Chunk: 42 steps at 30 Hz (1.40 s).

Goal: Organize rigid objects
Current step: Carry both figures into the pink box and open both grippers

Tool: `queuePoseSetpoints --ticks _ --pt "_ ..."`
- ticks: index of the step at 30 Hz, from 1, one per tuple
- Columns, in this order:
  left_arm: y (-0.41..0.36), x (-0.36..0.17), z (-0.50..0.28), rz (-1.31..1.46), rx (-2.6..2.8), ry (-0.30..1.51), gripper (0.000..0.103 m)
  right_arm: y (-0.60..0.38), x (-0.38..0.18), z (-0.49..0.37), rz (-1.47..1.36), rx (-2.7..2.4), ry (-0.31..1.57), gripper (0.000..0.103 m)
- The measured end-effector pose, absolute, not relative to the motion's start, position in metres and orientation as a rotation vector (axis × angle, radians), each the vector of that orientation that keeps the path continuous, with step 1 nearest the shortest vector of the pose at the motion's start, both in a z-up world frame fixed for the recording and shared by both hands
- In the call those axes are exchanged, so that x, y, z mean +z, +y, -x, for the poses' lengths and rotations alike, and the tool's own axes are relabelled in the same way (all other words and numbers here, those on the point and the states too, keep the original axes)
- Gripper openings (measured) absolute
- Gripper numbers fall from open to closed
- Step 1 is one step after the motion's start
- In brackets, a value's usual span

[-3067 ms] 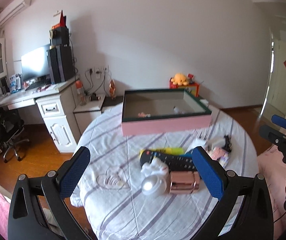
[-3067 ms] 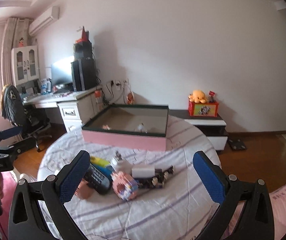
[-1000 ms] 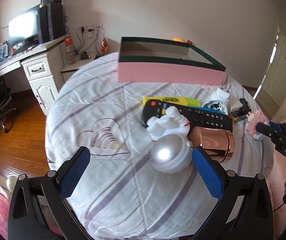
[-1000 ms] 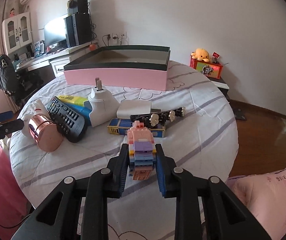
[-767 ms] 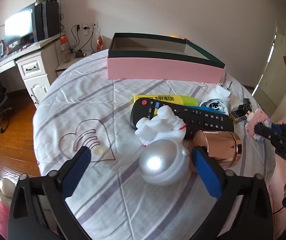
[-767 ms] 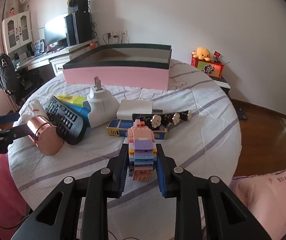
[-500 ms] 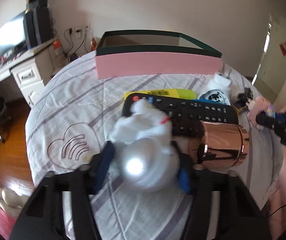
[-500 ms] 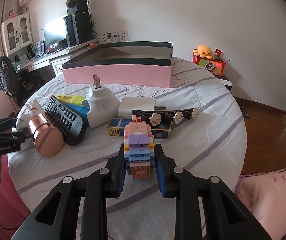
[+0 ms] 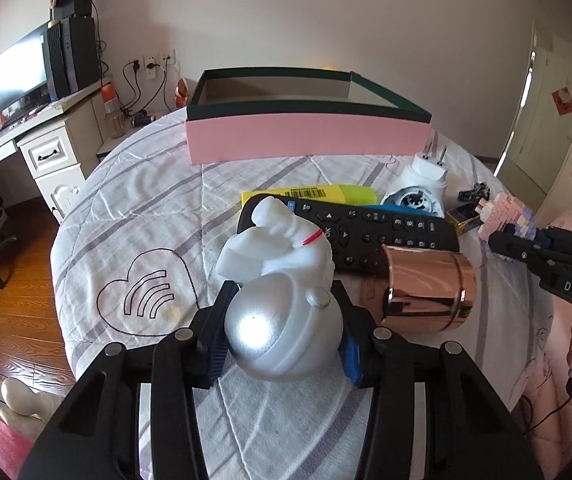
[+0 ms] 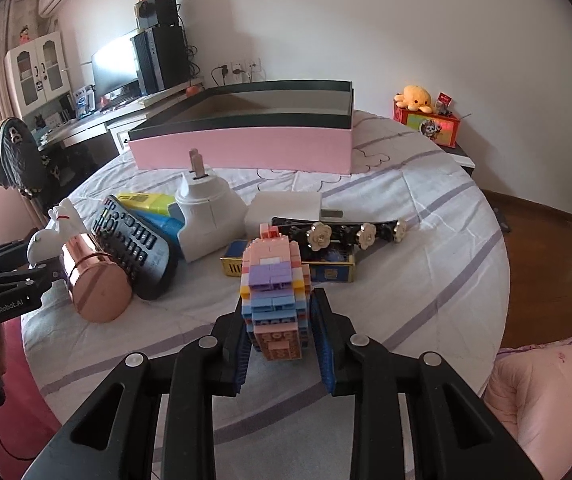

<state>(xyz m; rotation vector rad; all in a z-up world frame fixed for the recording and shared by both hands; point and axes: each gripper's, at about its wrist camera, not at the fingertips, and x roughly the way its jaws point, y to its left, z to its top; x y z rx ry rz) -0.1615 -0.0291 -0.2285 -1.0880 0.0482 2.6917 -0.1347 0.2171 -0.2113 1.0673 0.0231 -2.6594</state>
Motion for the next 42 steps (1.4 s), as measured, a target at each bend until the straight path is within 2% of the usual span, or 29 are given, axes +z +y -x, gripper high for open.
queuePoseSetpoints --ticks 10,25,33,42 --pt "-0.023 -0.197 0.149 0.985 2.706 0.043 0.046 0.213 -0.186 0.123 -0.982 -2.694 0.046 0.028" --pt "0.001 -0.103 0.163 0.691 2.778 0.144 0.046 0.215 -0.102 0.129 -0.721 -2.668 0.067 0.028" --pt "0.013 -0.063 0.223 0.626 2.767 0.2 0.046 0.207 -0.068 0.171 -0.658 -2.652 0.134 0.028" --pt "0.017 -0.059 0.328 0.748 2.751 0.23 0.046 0.187 -0.057 0.255 -0.712 -2.608 0.161 0.028"
